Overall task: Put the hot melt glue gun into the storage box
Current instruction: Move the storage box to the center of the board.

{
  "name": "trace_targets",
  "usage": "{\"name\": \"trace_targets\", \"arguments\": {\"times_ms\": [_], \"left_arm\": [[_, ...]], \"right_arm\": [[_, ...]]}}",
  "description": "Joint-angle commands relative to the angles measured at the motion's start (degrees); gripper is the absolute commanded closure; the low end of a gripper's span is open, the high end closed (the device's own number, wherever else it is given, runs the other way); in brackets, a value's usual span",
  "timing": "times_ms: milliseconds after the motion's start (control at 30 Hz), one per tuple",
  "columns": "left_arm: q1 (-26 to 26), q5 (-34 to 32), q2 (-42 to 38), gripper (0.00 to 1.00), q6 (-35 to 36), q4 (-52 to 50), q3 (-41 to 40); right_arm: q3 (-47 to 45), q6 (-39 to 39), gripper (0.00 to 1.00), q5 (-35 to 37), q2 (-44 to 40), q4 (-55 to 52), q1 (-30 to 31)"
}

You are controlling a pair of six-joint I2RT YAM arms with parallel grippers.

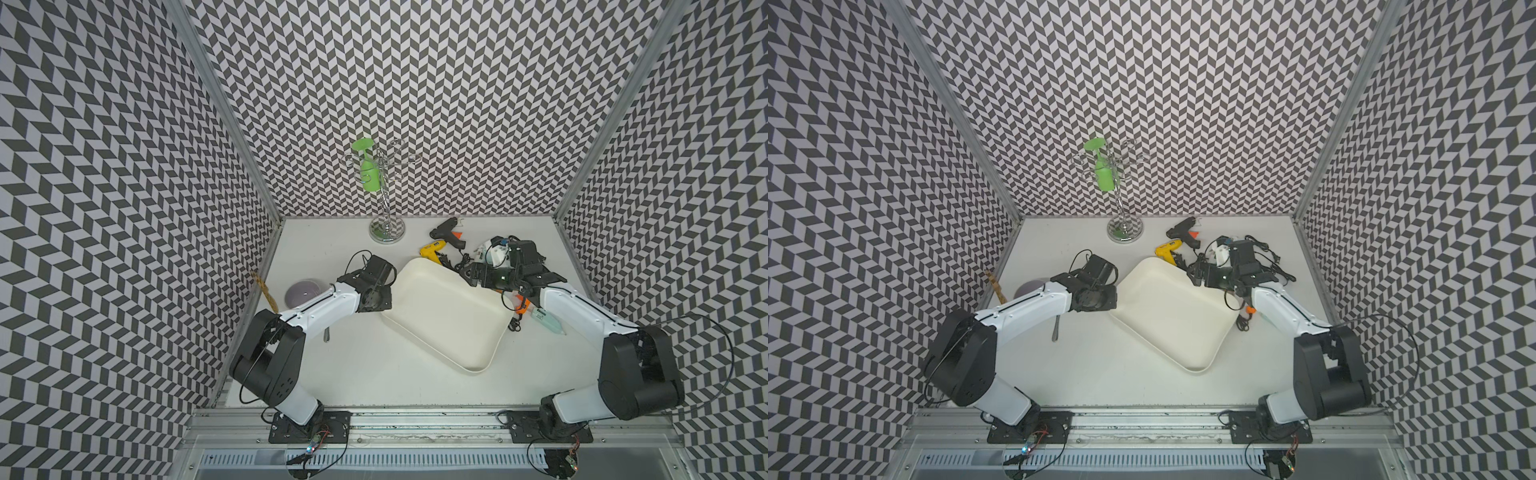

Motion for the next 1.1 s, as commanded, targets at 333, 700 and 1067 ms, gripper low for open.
{"name": "trace_targets", "arguments": {"times_ms": [333, 700, 1067], "left_arm": [[3.70, -19.40, 11.02, 0.87, 30.37, 2.97, 10.74], [7.46, -20.62, 6.84, 0.01, 24.84, -2.67, 19.39], [13.65, -5.73, -3.35, 0.01, 16.09, -4.94, 19.33]], "right_arm": [[-0.35, -5.99, 0.01, 8.29, 6.49, 1.84, 2.97], [-0.80, -0.78, 0.08, 4.29, 8.34, 1.63, 13.25], [-4.88, 7.57, 0.09, 2.31, 5.32, 7.04, 25.80]]}}
